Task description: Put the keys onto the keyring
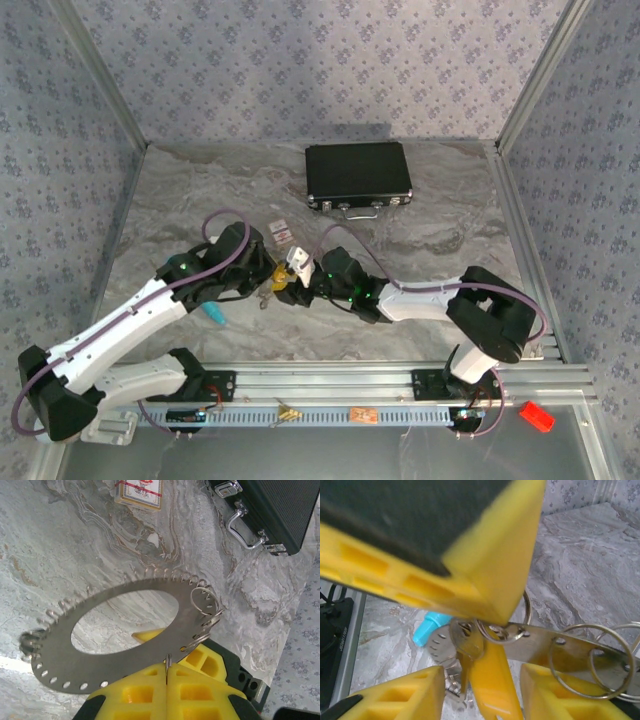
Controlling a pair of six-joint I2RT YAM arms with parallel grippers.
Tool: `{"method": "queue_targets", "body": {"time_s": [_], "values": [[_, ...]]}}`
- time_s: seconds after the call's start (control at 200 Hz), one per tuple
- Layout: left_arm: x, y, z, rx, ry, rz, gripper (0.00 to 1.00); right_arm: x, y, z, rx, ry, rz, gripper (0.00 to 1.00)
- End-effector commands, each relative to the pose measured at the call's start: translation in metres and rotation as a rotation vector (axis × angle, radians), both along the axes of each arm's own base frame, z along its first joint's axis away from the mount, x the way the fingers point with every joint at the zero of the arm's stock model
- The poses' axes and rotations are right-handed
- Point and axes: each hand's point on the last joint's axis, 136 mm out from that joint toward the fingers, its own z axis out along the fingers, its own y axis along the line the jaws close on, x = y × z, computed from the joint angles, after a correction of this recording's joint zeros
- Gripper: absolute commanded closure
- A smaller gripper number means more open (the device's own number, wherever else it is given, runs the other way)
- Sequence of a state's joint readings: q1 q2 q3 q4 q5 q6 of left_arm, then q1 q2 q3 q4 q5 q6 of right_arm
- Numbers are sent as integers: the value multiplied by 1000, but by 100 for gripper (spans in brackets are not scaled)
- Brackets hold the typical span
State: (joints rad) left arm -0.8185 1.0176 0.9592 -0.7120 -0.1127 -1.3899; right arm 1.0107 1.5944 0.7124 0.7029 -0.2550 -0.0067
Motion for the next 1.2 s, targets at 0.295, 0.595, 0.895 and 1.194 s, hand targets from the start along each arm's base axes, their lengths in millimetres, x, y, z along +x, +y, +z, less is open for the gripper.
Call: {"method": "queue_targets", "body": {"time_s": [0.295,0.595,0.895,1.194], "values": [[2,7,11,-62,-19,93,100,-3,-2,-10,-40,30,10,94],[0,17,3,-75,10,175,100,-3,-11,-28,-97,60,1,100],[2,15,-2,-116,36,226,100,15,-18,-30,-85,117,-69,91],[3,14,-6,-118,48,242,100,18,-31,-28,-38,211,-78,71]]}}
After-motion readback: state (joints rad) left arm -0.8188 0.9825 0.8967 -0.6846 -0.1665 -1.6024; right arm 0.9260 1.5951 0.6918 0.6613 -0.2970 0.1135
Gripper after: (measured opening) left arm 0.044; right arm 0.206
